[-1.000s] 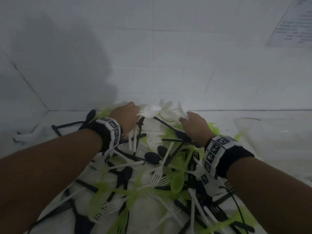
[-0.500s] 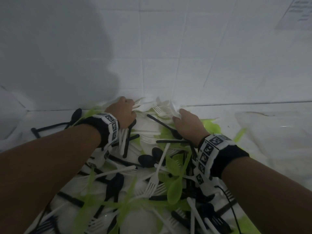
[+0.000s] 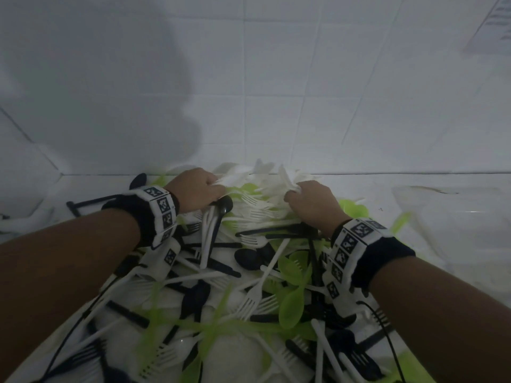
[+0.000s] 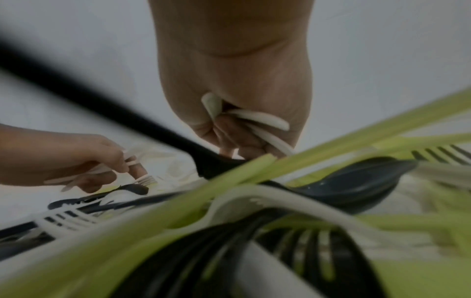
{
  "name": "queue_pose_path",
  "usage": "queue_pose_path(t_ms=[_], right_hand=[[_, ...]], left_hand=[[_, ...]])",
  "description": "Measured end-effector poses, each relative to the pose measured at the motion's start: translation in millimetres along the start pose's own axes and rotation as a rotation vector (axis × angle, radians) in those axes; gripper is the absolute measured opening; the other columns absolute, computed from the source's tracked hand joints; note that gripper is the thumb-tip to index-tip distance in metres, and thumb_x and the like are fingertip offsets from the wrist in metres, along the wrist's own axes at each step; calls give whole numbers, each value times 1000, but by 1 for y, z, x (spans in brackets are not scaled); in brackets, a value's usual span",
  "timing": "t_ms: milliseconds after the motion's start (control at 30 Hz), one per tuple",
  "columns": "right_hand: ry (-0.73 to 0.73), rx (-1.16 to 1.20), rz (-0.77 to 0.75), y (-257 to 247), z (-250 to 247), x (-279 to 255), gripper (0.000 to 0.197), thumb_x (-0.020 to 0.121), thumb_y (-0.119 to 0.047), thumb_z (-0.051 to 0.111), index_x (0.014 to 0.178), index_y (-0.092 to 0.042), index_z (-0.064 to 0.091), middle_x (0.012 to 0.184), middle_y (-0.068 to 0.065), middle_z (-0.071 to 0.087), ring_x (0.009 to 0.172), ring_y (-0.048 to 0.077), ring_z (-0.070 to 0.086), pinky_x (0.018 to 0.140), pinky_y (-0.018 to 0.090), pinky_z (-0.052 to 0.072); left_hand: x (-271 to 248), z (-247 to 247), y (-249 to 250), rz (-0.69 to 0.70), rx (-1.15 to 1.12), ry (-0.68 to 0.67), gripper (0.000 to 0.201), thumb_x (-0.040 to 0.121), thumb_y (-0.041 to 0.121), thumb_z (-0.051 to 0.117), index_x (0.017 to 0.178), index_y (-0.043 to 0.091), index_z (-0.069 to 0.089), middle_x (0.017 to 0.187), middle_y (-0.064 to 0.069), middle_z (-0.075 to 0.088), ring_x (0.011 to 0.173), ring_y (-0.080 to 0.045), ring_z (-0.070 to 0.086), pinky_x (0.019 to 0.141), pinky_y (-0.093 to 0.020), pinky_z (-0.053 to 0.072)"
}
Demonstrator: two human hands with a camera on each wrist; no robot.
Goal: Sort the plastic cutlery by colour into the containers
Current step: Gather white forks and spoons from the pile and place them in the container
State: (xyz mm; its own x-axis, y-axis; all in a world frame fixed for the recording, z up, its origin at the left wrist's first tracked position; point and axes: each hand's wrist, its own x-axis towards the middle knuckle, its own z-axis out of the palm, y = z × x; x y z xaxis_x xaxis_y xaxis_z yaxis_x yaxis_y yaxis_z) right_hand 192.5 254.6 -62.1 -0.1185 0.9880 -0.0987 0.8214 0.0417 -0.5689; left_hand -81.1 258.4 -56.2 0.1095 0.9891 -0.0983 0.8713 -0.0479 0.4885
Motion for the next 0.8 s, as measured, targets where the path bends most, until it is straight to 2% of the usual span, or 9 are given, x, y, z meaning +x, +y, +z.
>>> queue_pose_path(t_ms=[67,133,233,333,467,567,700,767,800], right_hand=[[62,60,19,1,1,3,28,96,-25,50,76,-6,57,74,5,59,70,23,55,60,33,39],[91,60,33,2,3,7,24,97,-25,48,81,-9,57,79,3,59,73,19,55,63,34,38],[35,32,30,3,8,11,19,97,-21,47,84,-12,56,81,0,57,78,21,55,68,33,37],[-25,-7,11,4,12,10,17,99,-24,49,92,-12,59,86,-1,59,86,23,57,73,32,39],[-28,-38,-14,5,12,8,17,100,-28,51,100,-13,59,95,0,60,92,24,56,77,32,38],[-8,-22,-3,7,13,6,17,101,-28,50,103,-14,59,98,1,61,94,25,57,78,32,39],[2,-48,-11,10,18,4,19,100,-29,49,106,-14,60,98,0,61,96,25,58,79,33,40],[6,-48,-15,11,18,5,24,100,-28,50,112,-12,63,102,2,63,98,26,59,80,33,41],[8,-48,-16,11,18,5,23,100,-28,50,110,-11,63,101,2,63,96,26,59,79,33,41]], left_hand=[[-1,-4,-7,-32,-56,89,36,98,34,57,88,0,67,86,-17,67,80,-32,62,78,-44,50],[-3,-10,-11,-60,-106,162,30,100,29,54,102,4,71,97,-17,70,88,-32,64,84,-43,50],[-2,-17,-17,-47,-88,220,34,97,35,53,94,7,71,92,-13,71,88,-33,64,84,-45,52],[-5,-12,-13,-6,17,150,37,97,37,61,81,3,63,80,-14,63,76,-30,60,74,-42,48],[-1,4,-3,99,121,114,32,95,33,64,76,7,61,79,-10,58,77,-29,57,70,-39,43],[13,11,-1,164,205,118,19,101,25,54,101,8,63,102,-11,58,97,-31,57,84,-41,47],[26,18,6,156,344,16,37,101,17,47,137,13,52,132,-10,56,119,-32,55,99,-42,45],[27,19,9,155,355,-3,41,101,16,45,142,16,50,135,-8,58,119,-32,57,100,-41,45],[28,19,10,156,375,-32,38,101,16,45,138,17,53,133,-6,60,115,-31,59,98,-41,46]])
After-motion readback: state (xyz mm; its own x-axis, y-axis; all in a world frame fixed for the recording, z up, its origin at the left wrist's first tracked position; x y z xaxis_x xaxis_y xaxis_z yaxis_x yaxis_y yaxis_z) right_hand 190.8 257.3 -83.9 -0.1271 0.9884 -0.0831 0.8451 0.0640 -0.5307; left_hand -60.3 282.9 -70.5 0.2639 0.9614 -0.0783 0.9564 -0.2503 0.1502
